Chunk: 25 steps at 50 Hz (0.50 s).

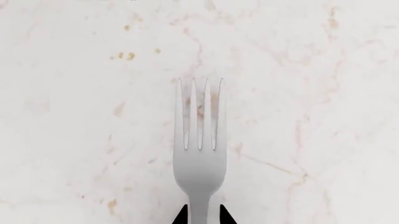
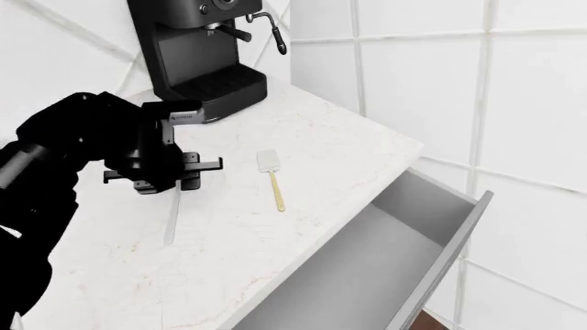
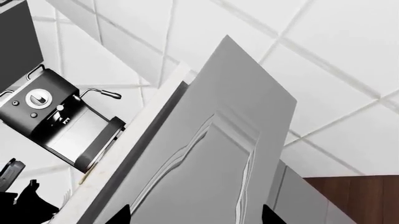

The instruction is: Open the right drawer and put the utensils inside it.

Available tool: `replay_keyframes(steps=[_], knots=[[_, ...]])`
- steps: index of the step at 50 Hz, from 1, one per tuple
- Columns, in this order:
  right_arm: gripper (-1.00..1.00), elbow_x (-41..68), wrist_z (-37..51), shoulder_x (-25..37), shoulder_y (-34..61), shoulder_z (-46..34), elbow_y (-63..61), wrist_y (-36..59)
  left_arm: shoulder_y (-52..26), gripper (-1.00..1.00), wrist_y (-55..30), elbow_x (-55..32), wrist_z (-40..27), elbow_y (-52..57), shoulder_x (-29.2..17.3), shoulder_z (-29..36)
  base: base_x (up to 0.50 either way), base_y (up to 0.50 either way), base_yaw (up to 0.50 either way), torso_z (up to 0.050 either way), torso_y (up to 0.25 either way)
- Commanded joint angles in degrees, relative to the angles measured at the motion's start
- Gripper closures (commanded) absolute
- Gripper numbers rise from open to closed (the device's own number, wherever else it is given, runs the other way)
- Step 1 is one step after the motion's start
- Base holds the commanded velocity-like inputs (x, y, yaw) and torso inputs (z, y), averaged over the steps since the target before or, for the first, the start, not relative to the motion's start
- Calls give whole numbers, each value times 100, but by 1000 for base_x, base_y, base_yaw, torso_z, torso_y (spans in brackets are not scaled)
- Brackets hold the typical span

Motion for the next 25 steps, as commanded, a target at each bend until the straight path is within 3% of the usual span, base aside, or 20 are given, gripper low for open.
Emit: replay_keyframes(steps=[1, 6, 11, 14, 25], knots=[[-100, 20, -24, 0, -3, -11, -10, -18, 541, 100, 383, -230, -546, 470, -409, 179, 8, -8, 0, 0, 0], [-100, 16, -23, 1, -3, -31, 12, -36, 453, 100, 440, -42, -256, -33, -207, 311, 3, -1, -2, 0, 0], [-100, 16, -32, 1, -3, -55, 45, -55, 547, 100, 548, -193, -696, 347, -423, 166, 3, -1, -1, 0, 0], [-100, 26, -21, 1, -3, -41, 18, -42, 72, 100, 121, -118, -331, 675, -513, 241, 0, 0, 0, 0, 0], [-100, 43, -32, 0, -3, -8, -3, -14, -524, 100, -303, -431, -908, 1461, -870, 41, 0, 0, 0, 0, 0]])
